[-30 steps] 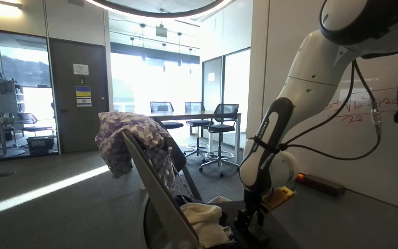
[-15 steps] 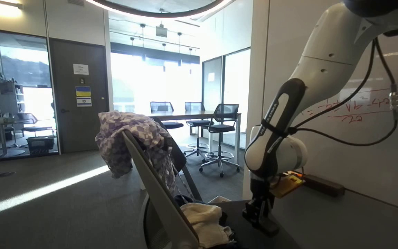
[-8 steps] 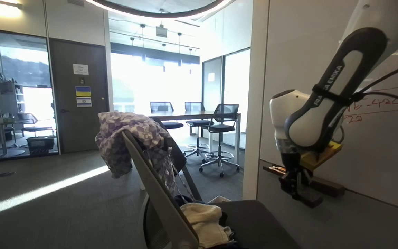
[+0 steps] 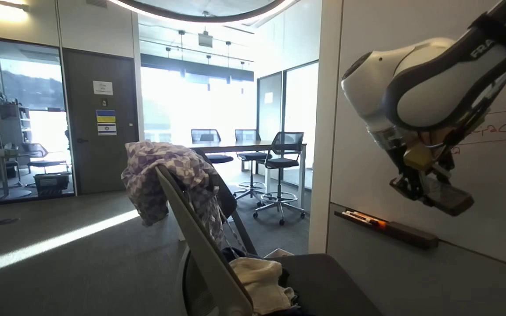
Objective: Use the duster to erase the markings on the board
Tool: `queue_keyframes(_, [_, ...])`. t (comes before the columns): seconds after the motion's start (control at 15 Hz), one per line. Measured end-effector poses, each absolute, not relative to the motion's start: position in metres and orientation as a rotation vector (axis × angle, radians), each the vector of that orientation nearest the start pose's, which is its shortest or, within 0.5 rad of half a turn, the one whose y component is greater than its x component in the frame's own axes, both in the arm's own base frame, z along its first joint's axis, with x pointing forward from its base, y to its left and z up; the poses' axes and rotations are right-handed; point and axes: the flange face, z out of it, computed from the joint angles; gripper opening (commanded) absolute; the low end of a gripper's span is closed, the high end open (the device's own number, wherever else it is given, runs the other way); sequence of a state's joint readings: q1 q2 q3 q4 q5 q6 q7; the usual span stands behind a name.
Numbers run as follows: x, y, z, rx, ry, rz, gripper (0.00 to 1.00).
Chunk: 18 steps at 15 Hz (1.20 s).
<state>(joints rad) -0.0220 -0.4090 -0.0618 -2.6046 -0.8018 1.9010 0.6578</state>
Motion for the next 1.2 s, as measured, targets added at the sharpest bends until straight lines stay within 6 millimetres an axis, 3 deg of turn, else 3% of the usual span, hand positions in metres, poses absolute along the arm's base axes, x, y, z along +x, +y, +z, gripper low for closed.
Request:
queue_keyframes(0.27, [0.341, -0.054, 0.443, 2.171, -0.519, -0.02, 0.31])
queue_keyframes(0.53, [0.341, -0.049, 0.46, 2.001, -0.508, 0.107, 0.31])
queue_keyframes(0.8, [0.338, -0.061, 0.448, 1.839, -0.38, 0.161, 0.31])
queue_keyframes(1.07, [0.324, -0.094, 0.416, 1.67, -0.213, 0.188, 0.31])
queue_keyframes(1.2, [0.332, -0.117, 0.416, 1.614, -0.144, 0.231, 0.31])
